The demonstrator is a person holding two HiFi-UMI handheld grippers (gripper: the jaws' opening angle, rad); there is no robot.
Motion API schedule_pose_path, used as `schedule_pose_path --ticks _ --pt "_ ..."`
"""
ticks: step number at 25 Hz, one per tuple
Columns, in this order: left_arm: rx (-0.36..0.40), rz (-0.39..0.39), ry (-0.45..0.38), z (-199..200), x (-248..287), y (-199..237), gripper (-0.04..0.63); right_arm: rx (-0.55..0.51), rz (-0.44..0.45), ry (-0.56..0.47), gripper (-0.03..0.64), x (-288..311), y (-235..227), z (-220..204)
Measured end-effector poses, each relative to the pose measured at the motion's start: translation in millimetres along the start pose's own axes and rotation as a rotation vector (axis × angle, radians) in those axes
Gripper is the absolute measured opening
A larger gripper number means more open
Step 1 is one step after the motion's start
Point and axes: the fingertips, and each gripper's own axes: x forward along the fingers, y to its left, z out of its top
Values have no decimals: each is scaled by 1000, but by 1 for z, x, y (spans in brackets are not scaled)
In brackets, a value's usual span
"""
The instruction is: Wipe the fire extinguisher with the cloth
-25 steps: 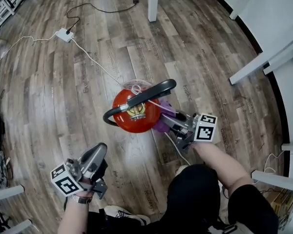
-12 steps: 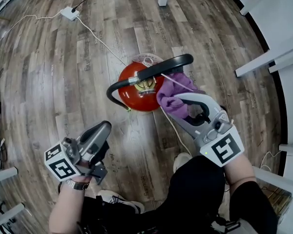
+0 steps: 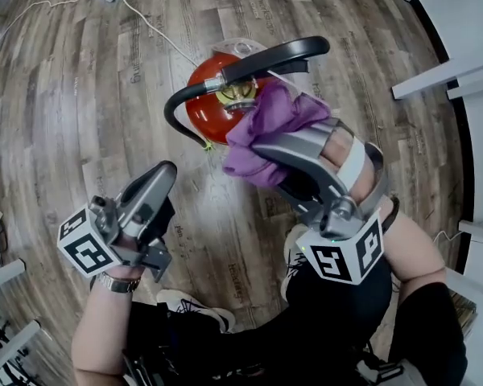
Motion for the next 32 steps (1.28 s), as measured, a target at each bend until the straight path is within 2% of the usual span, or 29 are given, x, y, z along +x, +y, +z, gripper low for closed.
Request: schedule_pose_path --ticks 3,7,10,15,18,20,24,26,28,29,32 --pt "-3 -9 -10 2 1 -2 -3 -104 -15 22 86 5 26 3" --pt "-27 -25 -20 4 1 -8 -3 -179 118 120 83 39 105 -30" --pt "-21 -34 -23 2 -1 -15 -3 -165 199 167 83 68 166 -55" --pt "9 15 -3 -7 -25 -16 -3 -37 382 291 83 106 264 -97" --pt "14 71 -16 -7 -48 -11 -3 -92 465 396 83 123 318 -140" --pt "15 92 -33 -5 -59 -11 -3 -111 498 439 83 126 337 -158" --pt "18 115 -37 -5 -71 -8 -3 -94 513 420 83 127 344 -162" --pt "15 100 -36 -4 -66 -10 -3 21 516 393 83 122 338 -153" --pt "17 73 -34 -3 -57 -13 -3 229 486 334 83 113 310 -137" --pt "20 60 -30 -2 -51 -15 -3 376 467 293 83 107 290 -130" --pt "21 25 -9 -4 -36 -18 -3 906 383 128 83 80 209 -114"
